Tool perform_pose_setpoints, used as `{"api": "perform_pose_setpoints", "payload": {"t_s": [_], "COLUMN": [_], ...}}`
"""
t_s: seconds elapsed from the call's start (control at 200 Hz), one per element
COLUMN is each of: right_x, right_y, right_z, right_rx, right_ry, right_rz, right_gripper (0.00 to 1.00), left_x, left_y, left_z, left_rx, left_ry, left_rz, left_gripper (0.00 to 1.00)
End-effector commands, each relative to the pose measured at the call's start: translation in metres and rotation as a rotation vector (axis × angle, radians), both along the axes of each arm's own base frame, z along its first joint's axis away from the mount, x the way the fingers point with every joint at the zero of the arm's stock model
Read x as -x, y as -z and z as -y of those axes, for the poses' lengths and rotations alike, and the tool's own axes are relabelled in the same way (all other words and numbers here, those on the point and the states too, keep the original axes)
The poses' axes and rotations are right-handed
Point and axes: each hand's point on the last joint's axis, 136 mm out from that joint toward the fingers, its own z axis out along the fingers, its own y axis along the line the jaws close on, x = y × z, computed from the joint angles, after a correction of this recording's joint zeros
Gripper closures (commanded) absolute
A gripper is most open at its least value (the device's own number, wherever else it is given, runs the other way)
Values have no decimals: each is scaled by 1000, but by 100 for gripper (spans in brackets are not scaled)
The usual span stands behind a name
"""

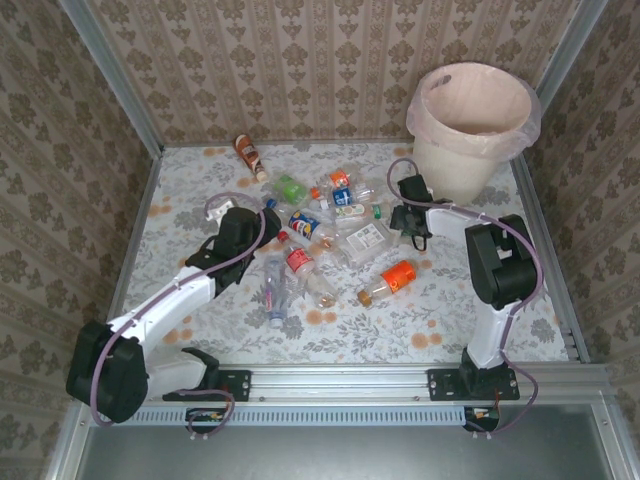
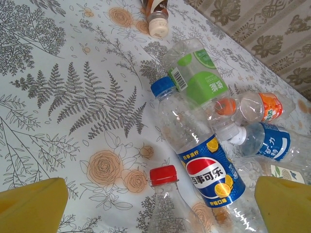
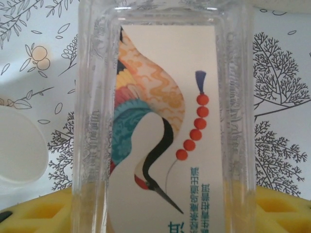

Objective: Put the plastic bottles in the bin

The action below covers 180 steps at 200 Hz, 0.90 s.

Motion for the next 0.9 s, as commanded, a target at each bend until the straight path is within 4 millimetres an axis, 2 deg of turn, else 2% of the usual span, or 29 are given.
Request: {"api": "perform_pose_setpoints", "payload": {"t_s": [0.0, 0.34, 0.58, 0.895], "right_x": [-1, 5, 8, 12], "right_y": [-26, -78, -124, -179], "right_z": [-3, -17, -28, -40], "right_rx": [-18, -97, -136, -186], "right_ry": [-38, -132, -214, -295], "right_rz": [77, 256, 379, 516], "right_gripper": [40, 46, 52, 53], "left_x": [3, 5, 5, 9], "left_y": [-3, 0, 2, 9], "left_z": [-9, -11, -13, -22], "left_rx": [1, 6, 6, -1], "left_ry": [-34, -45, -56, -101], "left_rz": [5, 1, -1, -37], "left_gripper": [0, 0, 0, 0]}}
